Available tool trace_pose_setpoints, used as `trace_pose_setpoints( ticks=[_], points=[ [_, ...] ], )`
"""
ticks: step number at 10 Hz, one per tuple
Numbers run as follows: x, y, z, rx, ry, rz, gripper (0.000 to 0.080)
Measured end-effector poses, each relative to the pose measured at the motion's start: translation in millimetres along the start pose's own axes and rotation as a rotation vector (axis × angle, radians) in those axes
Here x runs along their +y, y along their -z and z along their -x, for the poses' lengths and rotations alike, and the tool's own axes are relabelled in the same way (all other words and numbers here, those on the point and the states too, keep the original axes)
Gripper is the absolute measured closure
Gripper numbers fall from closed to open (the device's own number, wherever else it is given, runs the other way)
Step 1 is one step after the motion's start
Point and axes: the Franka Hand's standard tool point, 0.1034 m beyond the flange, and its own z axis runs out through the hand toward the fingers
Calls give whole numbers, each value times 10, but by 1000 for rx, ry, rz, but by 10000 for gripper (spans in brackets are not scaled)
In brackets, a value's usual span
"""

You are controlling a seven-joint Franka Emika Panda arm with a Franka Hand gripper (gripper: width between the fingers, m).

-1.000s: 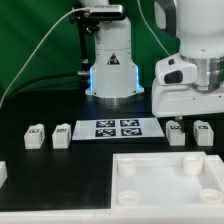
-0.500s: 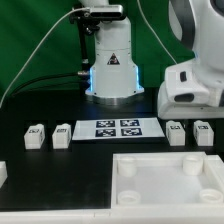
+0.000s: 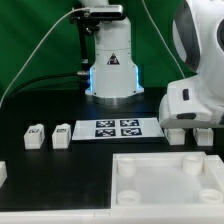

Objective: Assemble one leg

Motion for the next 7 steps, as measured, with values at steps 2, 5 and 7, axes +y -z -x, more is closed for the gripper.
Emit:
trace_pose_setpoints(
  ticks=[2, 5, 7],
  points=[
    [-58, -86, 17, -5, -1, 12, 150],
    [-37, -126, 15, -5, -3, 12, 150],
    [-37, -126, 15, -5, -3, 12, 180]
  ],
)
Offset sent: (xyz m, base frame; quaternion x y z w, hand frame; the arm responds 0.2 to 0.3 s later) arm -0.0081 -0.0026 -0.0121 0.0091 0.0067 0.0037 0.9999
